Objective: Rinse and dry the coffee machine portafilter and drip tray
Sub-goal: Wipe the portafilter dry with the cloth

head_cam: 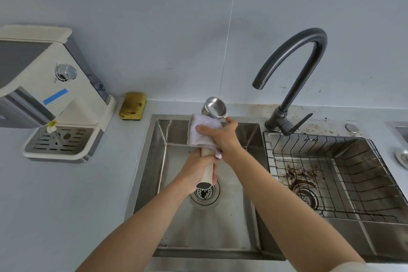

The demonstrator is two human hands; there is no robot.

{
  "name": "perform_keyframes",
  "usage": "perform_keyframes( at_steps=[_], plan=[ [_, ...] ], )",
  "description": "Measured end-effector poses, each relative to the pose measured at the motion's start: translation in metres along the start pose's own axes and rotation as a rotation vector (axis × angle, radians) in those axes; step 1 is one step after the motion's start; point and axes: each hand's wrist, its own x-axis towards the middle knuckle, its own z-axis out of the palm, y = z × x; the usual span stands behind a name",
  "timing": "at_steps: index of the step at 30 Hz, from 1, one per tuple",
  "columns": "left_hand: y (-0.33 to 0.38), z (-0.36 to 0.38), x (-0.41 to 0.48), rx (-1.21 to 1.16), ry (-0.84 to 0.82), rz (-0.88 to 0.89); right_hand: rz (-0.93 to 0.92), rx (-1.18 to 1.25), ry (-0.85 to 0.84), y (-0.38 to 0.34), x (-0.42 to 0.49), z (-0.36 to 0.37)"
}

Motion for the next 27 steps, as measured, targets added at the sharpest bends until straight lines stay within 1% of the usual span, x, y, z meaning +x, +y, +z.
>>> perform_keyframes(
  at_steps=[2,3,5,8,11,13,17,20,22,24,27],
  plan=[
    [0.001,0.0,-0.001,0.021,-0.048,-0.019,0.149,0.098,-0.11,-0.003,0.003,-0.004],
    [0.002,-0.001,-0.001,0.033,-0.068,-0.034,0.197,0.139,-0.16,-0.004,0.004,-0.007],
    [0.006,-0.005,0.0,0.064,-0.109,-0.074,0.252,0.218,-0.21,-0.004,0.004,-0.009],
    [0.013,-0.01,0.003,0.162,-0.141,-0.132,0.257,0.3,-0.169,0.002,0.008,-0.009],
    [0.015,-0.012,0.004,0.288,-0.127,-0.113,0.261,0.334,-0.119,0.005,0.012,-0.006],
    [0.013,-0.017,0.002,0.384,-0.151,-0.071,0.254,0.341,-0.083,0.003,0.015,-0.008],
    [0.009,-0.035,-0.011,0.753,-0.174,0.111,0.241,0.272,-0.035,-0.002,0.024,-0.021],
    [0.011,-0.035,-0.012,1.047,-0.141,0.295,0.27,0.205,-0.052,-0.001,0.022,-0.02],
    [0.012,-0.03,-0.009,1.181,-0.163,0.355,0.271,0.18,-0.084,0.003,0.016,-0.014],
    [0.009,-0.028,-0.006,1.189,-0.212,0.362,0.265,0.172,-0.122,0.007,0.014,-0.011],
    [0.0,-0.03,-0.004,1.08,-0.209,0.414,0.248,0.171,-0.178,0.008,0.013,-0.013]
  ],
)
